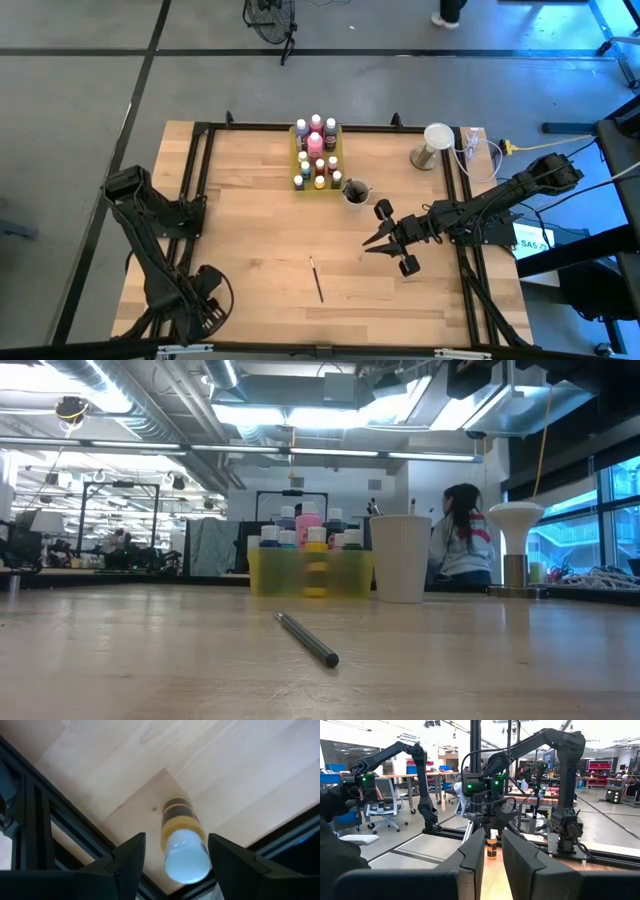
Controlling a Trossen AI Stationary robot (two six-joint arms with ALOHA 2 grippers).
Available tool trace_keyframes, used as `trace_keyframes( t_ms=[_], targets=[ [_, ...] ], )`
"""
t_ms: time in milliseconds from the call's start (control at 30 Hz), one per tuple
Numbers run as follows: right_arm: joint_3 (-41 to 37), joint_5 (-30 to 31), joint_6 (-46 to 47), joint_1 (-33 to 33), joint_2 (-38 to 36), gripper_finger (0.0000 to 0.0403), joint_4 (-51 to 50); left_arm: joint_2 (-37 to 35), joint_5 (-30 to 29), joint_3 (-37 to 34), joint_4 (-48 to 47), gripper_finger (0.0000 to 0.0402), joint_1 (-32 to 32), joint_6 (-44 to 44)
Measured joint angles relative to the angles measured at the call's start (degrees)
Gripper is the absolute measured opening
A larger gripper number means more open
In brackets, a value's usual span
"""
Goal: Pick & Place Paint Supplies
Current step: Put the small brown paint bottle into the yellow bin
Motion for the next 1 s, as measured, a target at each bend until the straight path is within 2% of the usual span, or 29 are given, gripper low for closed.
trace_keyframes(
  t_ms=[233,500,633,833,1000],
  targets=[
    [0.0,0.02,0.02,0.0,0.02,0.0071,-0.07,2.01,2.52,0.0,-0.04,0.0212,-0.02,1.08],
    [0.0,0.02,-0.02,0.0,0.02,0.0071,0.0,1.92,2.54,0.0,-0.02,0.0208,-0.02,0.66],
    [0.0,0.02,-0.02,0.0,0.02,0.0071,0.02,1.92,2.39,0.0,-0.23,0.0181,-0.02,-0.84],
    [0.0,0.02,-0.02,0.02,0.02,0.0071,0.02,1.7,2.32,0.14,-0.22,0.0119,0.0,0.49],
    [0.0,0.04,-0.04,0.01,0.02,0.0071,0.02,1.7,0.23,0.13,0.09,0.0115,-0.11,-0.15]
  ],
)
